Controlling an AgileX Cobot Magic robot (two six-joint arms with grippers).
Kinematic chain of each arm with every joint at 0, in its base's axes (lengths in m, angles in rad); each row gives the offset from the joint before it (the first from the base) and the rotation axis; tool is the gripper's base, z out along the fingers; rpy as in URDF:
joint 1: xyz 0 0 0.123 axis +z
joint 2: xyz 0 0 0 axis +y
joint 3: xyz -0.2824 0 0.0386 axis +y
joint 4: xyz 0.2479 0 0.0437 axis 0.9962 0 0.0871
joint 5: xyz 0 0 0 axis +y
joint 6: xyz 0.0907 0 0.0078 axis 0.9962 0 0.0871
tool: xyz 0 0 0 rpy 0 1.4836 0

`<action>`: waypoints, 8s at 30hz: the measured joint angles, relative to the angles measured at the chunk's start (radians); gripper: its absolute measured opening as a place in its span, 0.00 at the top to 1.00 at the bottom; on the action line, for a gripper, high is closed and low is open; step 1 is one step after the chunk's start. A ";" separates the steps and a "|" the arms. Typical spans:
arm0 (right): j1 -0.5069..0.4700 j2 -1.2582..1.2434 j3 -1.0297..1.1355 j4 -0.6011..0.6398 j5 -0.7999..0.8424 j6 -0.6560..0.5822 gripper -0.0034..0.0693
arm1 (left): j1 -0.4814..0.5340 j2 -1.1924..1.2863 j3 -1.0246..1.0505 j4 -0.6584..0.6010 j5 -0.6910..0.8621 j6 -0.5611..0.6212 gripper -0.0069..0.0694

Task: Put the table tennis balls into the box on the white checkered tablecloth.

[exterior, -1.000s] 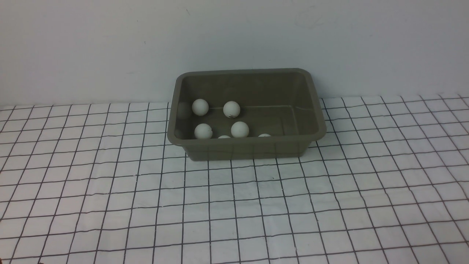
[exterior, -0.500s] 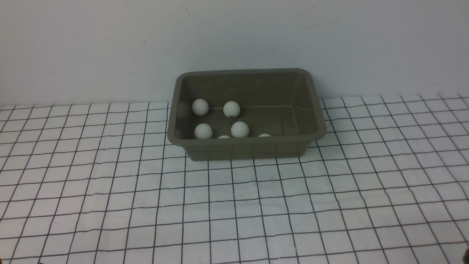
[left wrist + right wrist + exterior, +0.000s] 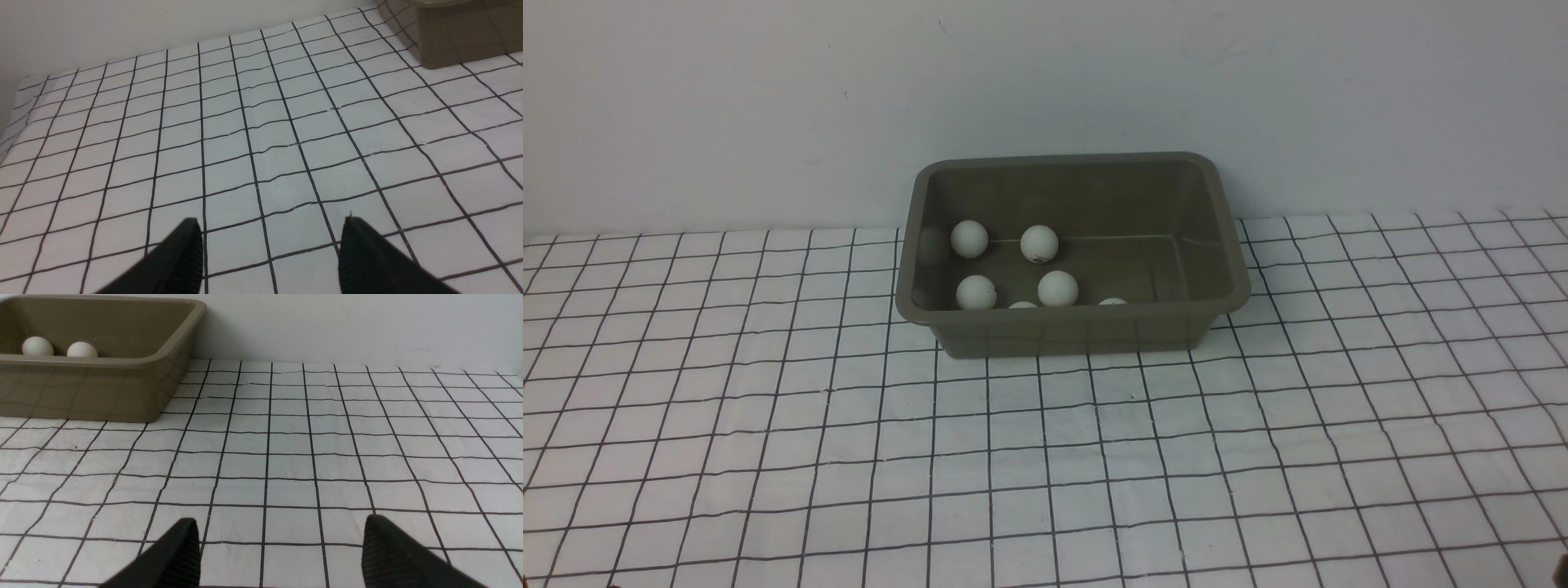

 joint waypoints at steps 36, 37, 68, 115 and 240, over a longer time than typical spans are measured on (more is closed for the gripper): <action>0.001 0.000 0.000 -0.129 -0.006 0.221 0.29 | 0.000 0.000 0.000 0.000 0.000 0.000 0.38; 0.001 0.000 0.000 -0.129 -0.006 0.220 0.29 | 0.000 0.000 0.000 0.000 0.000 0.000 0.38; 0.001 0.000 0.001 -0.128 -0.006 0.217 0.29 | 0.000 0.000 0.000 0.000 0.000 0.000 0.38; 0.001 0.000 0.001 -0.128 -0.007 0.205 0.29 | 0.000 0.000 0.000 0.000 0.000 0.000 0.38; 0.001 0.000 0.001 -0.131 -0.011 0.205 0.29 | 0.000 0.000 0.000 0.000 0.001 0.000 0.38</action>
